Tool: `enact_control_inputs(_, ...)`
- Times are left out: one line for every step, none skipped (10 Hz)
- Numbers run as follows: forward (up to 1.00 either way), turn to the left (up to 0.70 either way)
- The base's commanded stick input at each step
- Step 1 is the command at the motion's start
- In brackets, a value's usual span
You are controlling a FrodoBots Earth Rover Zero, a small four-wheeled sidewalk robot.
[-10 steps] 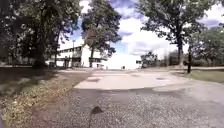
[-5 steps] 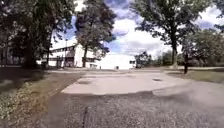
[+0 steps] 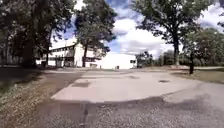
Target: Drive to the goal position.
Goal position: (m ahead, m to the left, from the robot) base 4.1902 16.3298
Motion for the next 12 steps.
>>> enact_control_inputs(0.7,0.0)
enact_control_inputs(0.7,0.0)
enact_control_inputs(0.7,0.0)
enact_control_inputs(0.7,0.0)
enact_control_inputs(0.7,0.0)
enact_control_inputs(0.7,0.0)
enact_control_inputs(0.7,0.0)
enact_control_inputs(0.7,0.0)
enact_control_inputs(0.7,0.0)
enact_control_inputs(0.7,0.0)
enact_control_inputs(0.7,0.0)
enact_control_inputs(0.7,0.0)
